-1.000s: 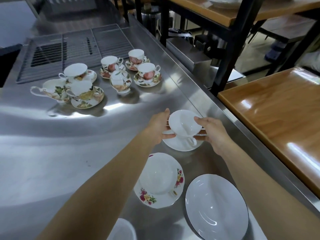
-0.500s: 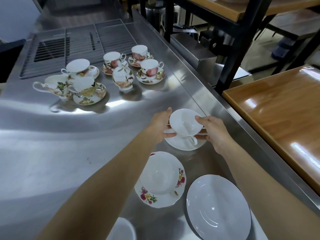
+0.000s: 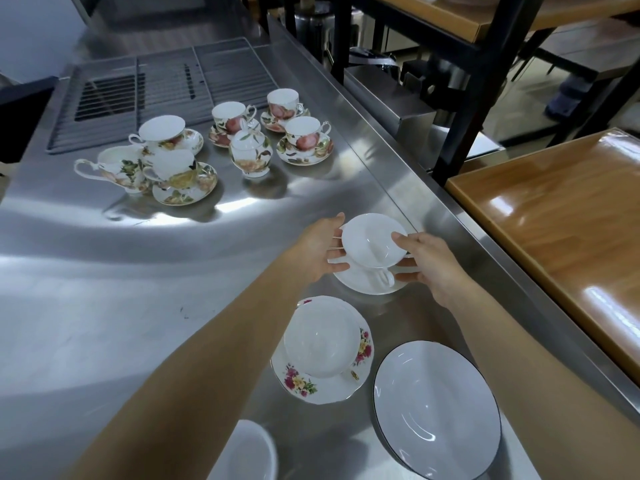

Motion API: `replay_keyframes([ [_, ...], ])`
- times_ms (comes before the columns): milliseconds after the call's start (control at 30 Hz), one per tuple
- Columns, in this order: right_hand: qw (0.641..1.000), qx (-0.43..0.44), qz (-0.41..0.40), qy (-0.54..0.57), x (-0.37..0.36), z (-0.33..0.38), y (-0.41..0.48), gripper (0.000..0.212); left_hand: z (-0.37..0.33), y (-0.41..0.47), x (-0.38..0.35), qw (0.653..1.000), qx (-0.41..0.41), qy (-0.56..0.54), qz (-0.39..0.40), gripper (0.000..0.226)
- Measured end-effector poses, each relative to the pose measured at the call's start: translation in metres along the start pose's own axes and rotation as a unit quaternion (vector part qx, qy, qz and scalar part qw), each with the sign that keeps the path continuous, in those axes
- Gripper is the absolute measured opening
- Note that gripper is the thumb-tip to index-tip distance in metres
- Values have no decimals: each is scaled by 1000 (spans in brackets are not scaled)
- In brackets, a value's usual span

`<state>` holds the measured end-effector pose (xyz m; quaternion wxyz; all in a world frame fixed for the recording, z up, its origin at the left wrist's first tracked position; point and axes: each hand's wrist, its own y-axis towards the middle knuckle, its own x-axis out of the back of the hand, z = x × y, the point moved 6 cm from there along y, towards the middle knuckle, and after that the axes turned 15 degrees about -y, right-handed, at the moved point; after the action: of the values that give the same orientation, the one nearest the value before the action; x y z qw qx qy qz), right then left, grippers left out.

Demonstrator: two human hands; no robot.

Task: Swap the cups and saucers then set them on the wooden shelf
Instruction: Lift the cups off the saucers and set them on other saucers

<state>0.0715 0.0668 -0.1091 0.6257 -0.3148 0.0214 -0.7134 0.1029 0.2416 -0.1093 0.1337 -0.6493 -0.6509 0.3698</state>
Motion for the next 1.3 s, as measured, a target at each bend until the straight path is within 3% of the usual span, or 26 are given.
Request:
replay_keyframes([
  [300, 999, 32, -32, 0, 5, 13, -17, 23, -6, -17, -4, 999, -43, -7, 8, 23],
  [667, 994, 54, -89, -34, 36, -2, -67, 36, 10, -77, -26, 992, -50, 105, 47, 43],
  [900, 996, 35, -71, -36, 50, -40, -114, 49, 47, -123, -42, 982, -12, 173, 76, 30],
  [1167, 996, 21, -46, -78, 54, -76, -162, 52, 98, -144, -51, 959, 10, 267, 97, 40],
  [1300, 997, 17, -46, -62, 53, -89, -172, 38, 117, -147, -47, 961, 20, 258, 96, 47],
])
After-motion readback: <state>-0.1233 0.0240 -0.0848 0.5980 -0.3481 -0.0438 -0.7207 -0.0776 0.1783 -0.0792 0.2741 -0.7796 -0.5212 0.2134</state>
